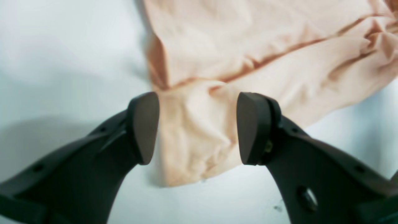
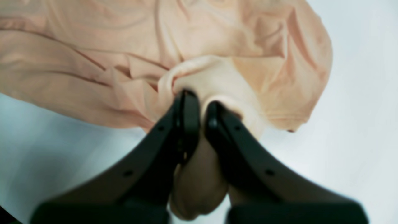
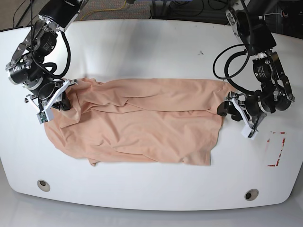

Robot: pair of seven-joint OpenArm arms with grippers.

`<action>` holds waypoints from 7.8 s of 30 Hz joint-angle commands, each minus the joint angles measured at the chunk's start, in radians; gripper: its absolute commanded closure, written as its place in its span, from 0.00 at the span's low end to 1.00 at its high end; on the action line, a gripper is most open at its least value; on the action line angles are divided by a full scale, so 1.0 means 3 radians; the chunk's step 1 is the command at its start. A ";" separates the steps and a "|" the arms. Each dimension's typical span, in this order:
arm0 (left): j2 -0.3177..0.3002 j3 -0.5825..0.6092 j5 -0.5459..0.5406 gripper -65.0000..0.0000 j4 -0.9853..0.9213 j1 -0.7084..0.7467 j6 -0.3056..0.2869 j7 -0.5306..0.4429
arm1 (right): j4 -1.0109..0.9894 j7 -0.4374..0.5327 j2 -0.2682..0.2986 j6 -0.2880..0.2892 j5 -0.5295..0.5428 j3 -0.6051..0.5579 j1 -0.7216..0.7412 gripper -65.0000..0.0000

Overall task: Layout the t-shirt on the table in an organized manner, then fold the t-shirt properly
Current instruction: 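Pull the shirt edges apart with both grippers to straighten it, then hold the shirt edges with both grippers and draw them slightly inward, then lift the held shirt edge with both grippers and swing it forward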

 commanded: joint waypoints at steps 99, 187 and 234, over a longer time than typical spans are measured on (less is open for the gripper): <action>0.0192 -0.0045 0.0375 1.00 -0.0270 0.0383 0.0620 -0.0300 | 0.0065 0.0086 -0.0002 0.0005 0.0089 0.0019 -0.0101 1.00; 0.0003 -0.0107 0.0569 1.00 0.0318 -0.3985 0.0400 0.0357 | -0.2467 0.0096 0.1133 0.0005 0.0002 -0.1382 0.4481 1.00; -0.0140 0.0067 0.0543 1.00 0.0645 -0.3054 0.0379 0.0099 | -0.2150 -0.0137 0.1261 0.0005 0.0161 -0.1280 0.3888 1.00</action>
